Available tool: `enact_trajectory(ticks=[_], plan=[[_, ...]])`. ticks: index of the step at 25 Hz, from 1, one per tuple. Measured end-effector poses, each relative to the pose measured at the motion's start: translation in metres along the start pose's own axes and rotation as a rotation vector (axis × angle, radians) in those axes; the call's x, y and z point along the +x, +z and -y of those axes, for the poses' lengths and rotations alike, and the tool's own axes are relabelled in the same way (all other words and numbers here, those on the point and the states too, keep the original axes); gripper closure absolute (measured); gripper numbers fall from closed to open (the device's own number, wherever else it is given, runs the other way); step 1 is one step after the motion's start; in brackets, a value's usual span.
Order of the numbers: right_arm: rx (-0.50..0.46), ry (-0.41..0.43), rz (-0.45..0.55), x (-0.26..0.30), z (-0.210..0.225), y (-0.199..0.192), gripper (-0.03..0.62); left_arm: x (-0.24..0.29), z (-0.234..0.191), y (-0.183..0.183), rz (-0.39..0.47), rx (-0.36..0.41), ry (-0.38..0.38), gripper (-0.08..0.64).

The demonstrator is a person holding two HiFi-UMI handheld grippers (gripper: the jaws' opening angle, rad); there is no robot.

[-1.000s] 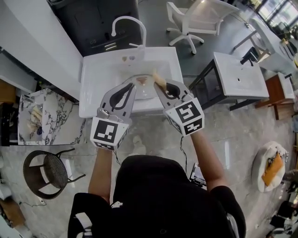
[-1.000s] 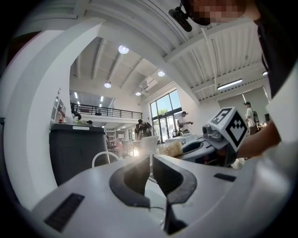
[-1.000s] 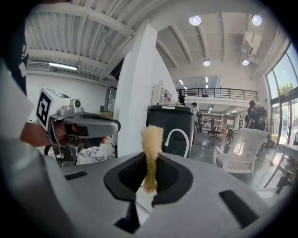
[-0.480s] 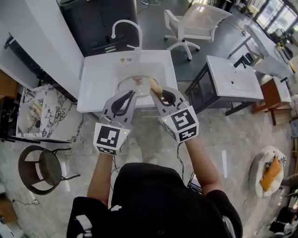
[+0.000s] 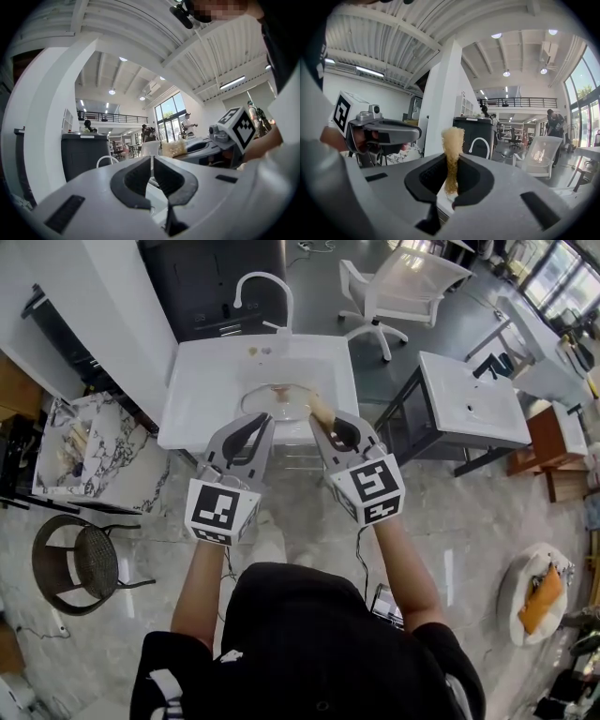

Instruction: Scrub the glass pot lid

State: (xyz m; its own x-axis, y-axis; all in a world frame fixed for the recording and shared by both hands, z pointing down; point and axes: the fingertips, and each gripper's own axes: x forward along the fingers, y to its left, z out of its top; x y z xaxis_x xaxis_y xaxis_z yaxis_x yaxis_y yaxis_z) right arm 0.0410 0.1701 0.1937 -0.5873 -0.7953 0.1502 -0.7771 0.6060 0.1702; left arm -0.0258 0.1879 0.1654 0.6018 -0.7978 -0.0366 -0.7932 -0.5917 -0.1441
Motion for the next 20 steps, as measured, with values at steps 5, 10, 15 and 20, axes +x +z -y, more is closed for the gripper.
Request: enact_trajectory(ticks=[5, 10, 15, 20], plan=[[0.005, -0.006, 0.006, -0.007, -0.003, -0.003, 0.577, -0.004, 0.003, -0.003, -0.006, -0.005, 0.002, 0.543], [0.004, -0.007, 0.008, -0.012, -0.003, -0.004, 0.577, -0.007, 0.008, -0.003, -0.009, -0.010, 0.001, 0.543], [-0.032, -0.014, 0.011, -0.013, -0.006, -0.005, 0.577, -0.008, 0.009, -0.002, -0.009, -0.007, 0.005, 0.543], [-0.038, -0.018, 0.016, -0.013, -0.001, -0.005, 0.577, -0.005, 0.007, 0.004, 0.007, -0.037, 0.011, 0.543]])
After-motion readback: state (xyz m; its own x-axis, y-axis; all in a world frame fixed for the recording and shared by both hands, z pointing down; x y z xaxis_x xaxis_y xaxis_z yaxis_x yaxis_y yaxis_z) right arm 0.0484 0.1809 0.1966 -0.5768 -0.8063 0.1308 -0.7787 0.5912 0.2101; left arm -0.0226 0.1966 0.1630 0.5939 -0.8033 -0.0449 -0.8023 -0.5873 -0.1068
